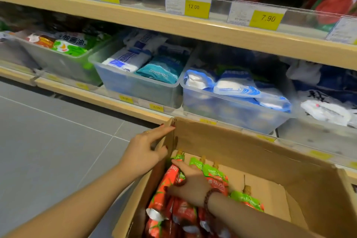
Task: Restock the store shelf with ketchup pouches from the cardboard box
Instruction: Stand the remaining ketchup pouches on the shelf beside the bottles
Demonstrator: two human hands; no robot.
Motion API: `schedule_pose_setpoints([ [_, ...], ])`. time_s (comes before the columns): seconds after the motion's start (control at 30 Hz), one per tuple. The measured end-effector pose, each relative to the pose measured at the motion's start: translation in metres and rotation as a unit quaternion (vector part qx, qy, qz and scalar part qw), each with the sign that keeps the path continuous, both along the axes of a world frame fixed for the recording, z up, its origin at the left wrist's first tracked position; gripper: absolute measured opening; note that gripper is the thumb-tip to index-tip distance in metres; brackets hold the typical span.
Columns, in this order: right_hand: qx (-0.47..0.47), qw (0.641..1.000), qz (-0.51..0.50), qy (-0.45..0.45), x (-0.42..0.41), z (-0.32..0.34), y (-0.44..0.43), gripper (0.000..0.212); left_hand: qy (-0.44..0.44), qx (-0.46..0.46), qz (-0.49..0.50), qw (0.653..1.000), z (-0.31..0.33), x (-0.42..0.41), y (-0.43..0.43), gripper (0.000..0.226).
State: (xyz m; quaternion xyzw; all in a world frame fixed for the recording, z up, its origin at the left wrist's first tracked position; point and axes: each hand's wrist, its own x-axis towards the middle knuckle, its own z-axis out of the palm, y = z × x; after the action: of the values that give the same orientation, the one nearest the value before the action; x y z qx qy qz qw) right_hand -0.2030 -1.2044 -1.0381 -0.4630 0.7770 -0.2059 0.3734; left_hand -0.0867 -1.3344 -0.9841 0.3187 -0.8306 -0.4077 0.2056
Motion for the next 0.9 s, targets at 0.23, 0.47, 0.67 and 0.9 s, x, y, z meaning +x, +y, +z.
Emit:
schedule_pose_setpoints([
  [0.23, 0.144, 0.985, 0.057, 0.071, 0.000, -0.001, -0.042, 0.048, 0.011, 0.024, 0.002, 1.000, -0.002, -0.001, 0.002, 0.059],
  [0.47, 0.149, 0.988, 0.013, 0.028, 0.005, -0.012, -0.054, 0.055, 0.002, 0.017, -0.002, 1.000, -0.005, 0.002, -0.003, 0.055],
  [0.67, 0.047, 0.999, -0.003, -0.002, -0.007, -0.006, -0.028, 0.078, -0.002, 0.019, -0.003, 1.000, -0.008, 0.005, -0.004, 0.054],
  [0.9, -0.131, 0.977, -0.081, -0.146, -0.017, 0.013, 0.015, 0.067, -0.054, -0.017, -0.038, 0.998, 0.001, 0.006, -0.010, 0.053],
])
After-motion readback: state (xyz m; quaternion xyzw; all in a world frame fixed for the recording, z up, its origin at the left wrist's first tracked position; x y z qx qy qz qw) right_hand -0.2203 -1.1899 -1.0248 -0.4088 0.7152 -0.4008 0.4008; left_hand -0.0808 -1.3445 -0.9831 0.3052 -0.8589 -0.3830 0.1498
